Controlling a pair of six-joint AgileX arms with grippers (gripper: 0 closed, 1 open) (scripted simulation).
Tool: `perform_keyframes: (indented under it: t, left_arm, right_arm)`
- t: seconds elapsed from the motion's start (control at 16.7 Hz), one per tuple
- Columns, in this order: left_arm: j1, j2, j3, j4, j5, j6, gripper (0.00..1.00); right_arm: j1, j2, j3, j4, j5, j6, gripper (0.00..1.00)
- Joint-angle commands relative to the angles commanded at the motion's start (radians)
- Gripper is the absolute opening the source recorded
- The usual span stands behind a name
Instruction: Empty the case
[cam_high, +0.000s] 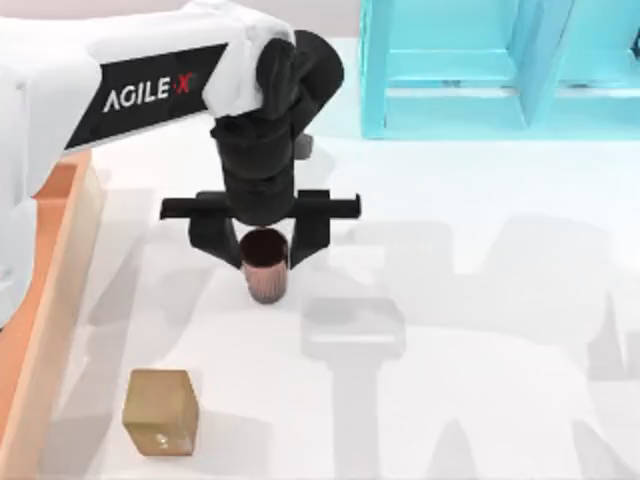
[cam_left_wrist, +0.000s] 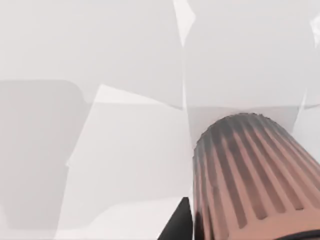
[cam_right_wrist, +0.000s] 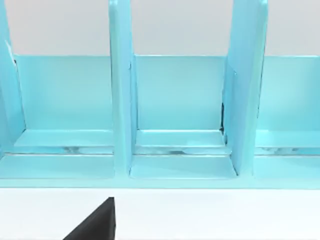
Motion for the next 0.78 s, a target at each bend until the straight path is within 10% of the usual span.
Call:
perform_keyframes:
  t: [0.48, 0.78]
  left_arm:
    - [0.000, 0.000, 0.000, 0.000, 0.000, 0.000, 0.98]
    - [0.000, 0.000, 0.000, 0.000, 0.000, 0.000, 1.00]
  right_arm:
    - [0.000, 0.000, 0.000, 0.000, 0.000, 0.000, 1.00]
    - [0.000, 0.000, 0.000, 0.000, 0.000, 0.000, 1.00]
